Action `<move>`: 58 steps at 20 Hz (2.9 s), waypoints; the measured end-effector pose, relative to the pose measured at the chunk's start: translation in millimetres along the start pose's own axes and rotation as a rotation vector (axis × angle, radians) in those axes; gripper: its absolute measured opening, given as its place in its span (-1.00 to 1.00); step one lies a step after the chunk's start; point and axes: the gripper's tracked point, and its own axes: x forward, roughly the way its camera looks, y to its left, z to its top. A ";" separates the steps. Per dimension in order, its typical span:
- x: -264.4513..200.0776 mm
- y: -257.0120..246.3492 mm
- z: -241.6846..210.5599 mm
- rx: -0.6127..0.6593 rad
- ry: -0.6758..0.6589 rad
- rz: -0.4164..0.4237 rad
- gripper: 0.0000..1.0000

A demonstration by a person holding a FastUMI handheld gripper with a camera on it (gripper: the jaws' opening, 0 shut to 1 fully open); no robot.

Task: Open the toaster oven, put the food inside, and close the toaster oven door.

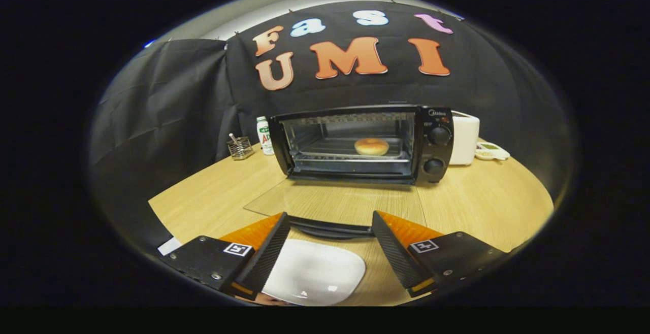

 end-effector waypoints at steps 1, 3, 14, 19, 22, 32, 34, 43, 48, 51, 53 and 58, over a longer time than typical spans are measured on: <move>-2.0 -2.5 -6.4 0.005 0.012 -0.004 0.94; -1.5 -4.9 -14.3 0.013 0.032 -0.014 0.93; 16.5 -4.9 -45.1 0.002 0.146 -0.057 0.94; 20.4 -2.6 -41.4 0.003 0.152 -0.063 0.94; 20.8 6.9 -31.8 -0.007 0.126 -0.042 0.94; 30.7 14.8 15.8 -0.104 0.028 -0.031 0.94; 34.8 12.7 26.1 -0.113 0.005 -0.048 0.94; 62.7 1.3 74.6 -0.087 -0.067 -0.107 0.93; 75.0 -8.5 101.6 -0.093 -0.122 -0.156 0.93; 83.5 -18.4 123.0 -0.115 -0.169 -0.204 0.93; 88.9 -25.7 140.2 -0.118 -0.213 -0.234 0.93; 96.1 -33.0 156.9 -0.086 -0.263 -0.245 0.92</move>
